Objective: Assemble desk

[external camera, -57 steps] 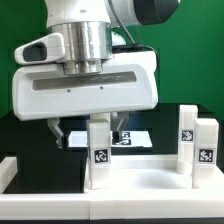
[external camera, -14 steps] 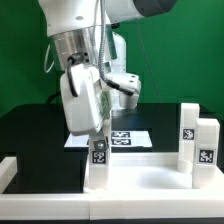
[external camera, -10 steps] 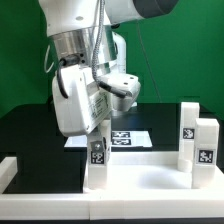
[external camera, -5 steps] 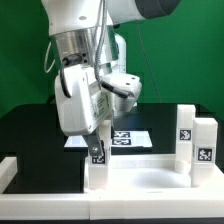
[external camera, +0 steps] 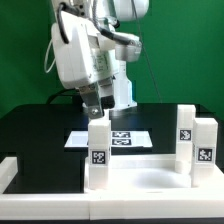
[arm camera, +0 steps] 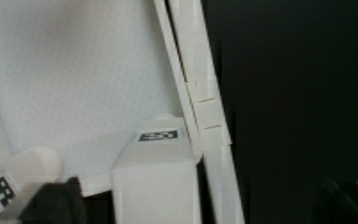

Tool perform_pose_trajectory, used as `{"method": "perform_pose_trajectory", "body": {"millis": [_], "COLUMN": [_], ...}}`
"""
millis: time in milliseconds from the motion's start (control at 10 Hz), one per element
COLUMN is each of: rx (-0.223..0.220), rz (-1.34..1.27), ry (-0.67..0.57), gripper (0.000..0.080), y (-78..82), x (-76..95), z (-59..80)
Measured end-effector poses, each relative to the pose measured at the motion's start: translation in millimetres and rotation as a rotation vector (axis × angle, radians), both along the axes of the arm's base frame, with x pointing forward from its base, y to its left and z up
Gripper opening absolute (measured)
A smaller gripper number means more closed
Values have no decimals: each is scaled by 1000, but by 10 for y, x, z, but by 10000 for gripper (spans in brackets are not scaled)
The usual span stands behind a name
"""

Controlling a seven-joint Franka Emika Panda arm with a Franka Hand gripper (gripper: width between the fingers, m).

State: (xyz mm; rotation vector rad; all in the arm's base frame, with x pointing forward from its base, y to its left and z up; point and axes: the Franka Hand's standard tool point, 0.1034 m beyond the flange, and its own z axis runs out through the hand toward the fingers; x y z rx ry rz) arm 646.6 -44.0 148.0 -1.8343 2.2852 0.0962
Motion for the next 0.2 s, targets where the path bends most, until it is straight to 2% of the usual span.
{"method": "perform_pose_trajectory", "body": {"millis": [200], "rx": [0], "rz": [0], "ry": [1], "gripper": [648], "y": [1], "x": [-1], "z": [-5]}}
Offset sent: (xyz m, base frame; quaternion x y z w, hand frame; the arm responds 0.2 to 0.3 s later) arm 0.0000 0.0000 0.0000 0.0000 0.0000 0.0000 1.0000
